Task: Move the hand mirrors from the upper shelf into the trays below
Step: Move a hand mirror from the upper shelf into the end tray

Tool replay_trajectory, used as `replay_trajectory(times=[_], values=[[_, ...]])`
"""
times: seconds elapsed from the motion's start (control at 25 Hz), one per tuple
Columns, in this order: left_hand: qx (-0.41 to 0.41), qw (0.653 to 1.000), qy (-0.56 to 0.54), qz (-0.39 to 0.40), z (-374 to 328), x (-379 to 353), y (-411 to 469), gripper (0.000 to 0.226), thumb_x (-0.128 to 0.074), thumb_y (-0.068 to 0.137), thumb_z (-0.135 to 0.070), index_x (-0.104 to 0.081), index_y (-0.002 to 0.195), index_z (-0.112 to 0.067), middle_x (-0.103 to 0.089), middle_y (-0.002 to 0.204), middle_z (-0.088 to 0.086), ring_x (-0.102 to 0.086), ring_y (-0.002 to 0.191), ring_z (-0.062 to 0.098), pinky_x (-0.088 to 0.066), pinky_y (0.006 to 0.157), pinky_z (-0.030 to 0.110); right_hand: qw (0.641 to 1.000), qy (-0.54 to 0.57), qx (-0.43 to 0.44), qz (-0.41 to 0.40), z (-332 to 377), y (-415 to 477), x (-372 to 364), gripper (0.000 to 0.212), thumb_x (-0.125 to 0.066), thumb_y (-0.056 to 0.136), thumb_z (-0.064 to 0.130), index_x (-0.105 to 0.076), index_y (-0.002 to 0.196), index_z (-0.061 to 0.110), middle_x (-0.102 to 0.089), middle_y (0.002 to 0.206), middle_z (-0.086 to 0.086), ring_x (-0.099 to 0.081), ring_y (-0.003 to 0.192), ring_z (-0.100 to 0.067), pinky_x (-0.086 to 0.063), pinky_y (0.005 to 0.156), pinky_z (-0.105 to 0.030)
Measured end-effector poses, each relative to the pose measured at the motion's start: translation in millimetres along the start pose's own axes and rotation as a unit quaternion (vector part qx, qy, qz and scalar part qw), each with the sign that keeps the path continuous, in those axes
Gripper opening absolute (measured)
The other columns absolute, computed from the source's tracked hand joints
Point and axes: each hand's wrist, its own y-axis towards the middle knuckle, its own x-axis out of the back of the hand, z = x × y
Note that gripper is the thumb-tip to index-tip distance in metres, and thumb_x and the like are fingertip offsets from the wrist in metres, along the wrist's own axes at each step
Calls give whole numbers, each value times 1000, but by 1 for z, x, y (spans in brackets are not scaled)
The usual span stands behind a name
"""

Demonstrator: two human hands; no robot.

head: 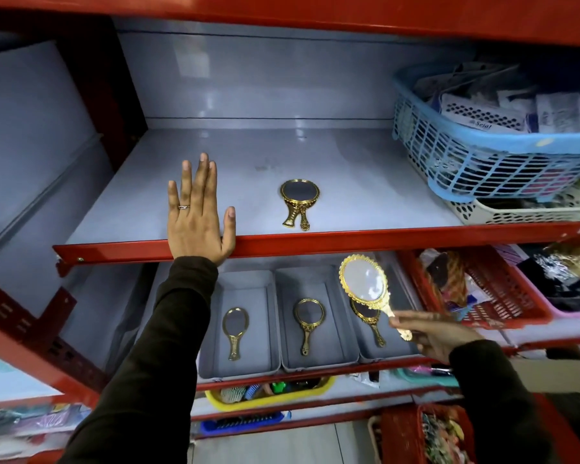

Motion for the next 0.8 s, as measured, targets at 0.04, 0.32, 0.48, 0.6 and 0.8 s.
replay_trajectory(times=[0.04,0.32,0.48,0.6,0.8], values=[[0,1000,0,-2,0,-1,1,72,-15,94,-46,-8,156,-12,-9,163,6,-6,151,26,6,123,38,1000,11,-20,-6,-8,10,-4,62,-95,47,30,-80,107,20,-81,98,2,-60,74,-12,-45,58,-24],[-4,1000,12,-12,3,-6,2,73,-15,93,-47,-8,156,-12,-9,163,5,-3,152,24,4,123,40,983,94,-49,-150,-31,74,-28,34,-79,79,9,-74,113,5,-71,104,-11,-60,75,-16,-47,54,-21],[-9,1000,9,-19,3,-6,2,73,-15,93,-47,-11,156,-11,-11,163,6,-3,152,24,1,124,41,983,27,-63,-170,-37,94,-19,42,-73,84,5,-65,125,-1,-71,66,-1,-59,75,-19,-55,61,-25],[-11,1000,9,-23,3,-6,2,72,-16,93,-46,-13,156,-10,-13,163,6,-2,151,23,0,124,42,974,-61,-72,-206,-44,102,-19,41,-78,80,13,-71,118,0,-79,84,-4,-66,96,-28,-56,92,-42],[-17,1000,3,-24,3,-4,2,72,-18,93,-45,-15,155,-9,-15,162,7,-2,151,23,-1,124,42,920,-206,-77,-324,-38,88,-41,30,-82,72,30,-81,94,9,-78,100,-11,-71,92,-25,-55,92,-30]])
